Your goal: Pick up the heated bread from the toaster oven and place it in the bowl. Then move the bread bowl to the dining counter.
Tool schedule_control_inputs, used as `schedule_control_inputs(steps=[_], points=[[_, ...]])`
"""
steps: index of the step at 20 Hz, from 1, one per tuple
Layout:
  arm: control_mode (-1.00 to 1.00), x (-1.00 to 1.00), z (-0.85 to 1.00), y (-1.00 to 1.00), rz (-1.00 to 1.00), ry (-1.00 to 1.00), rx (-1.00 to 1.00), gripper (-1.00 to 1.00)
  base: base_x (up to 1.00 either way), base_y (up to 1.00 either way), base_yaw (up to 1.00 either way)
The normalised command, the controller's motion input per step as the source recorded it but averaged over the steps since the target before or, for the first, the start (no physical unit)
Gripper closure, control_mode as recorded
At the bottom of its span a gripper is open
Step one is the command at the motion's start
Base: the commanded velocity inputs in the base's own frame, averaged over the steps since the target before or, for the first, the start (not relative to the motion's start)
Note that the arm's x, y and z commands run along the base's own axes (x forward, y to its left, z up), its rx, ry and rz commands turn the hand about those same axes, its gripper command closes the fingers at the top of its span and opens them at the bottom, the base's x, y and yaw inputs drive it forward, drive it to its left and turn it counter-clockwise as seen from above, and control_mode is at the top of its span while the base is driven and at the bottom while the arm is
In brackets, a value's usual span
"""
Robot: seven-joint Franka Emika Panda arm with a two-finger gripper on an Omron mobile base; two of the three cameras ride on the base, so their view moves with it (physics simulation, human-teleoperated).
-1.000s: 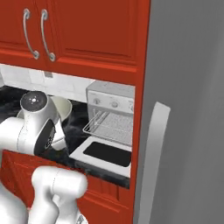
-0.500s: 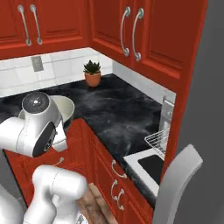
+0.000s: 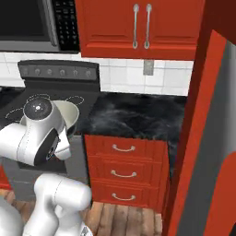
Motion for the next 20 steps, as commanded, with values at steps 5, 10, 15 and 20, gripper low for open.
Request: schedule_control_inputs(steps=[5,10,15,20], points=[[1.0,0.0,0.0,0.0,0.0,0.0,0.0,1.0,0.0,0.04,1.0],[1.0,0.0,0.0,0.0,0.0,0.0,0.0,1.0,0.0,0.14,1.0],[1.0,0.0,0.0,0.0,0.0,0.0,0.0,1.0,0.0,0.18,1.0],[1.0,0.0,0.0,0.0,0.0,0.0,0.0,1.0,0.0,0.2,0.97]])
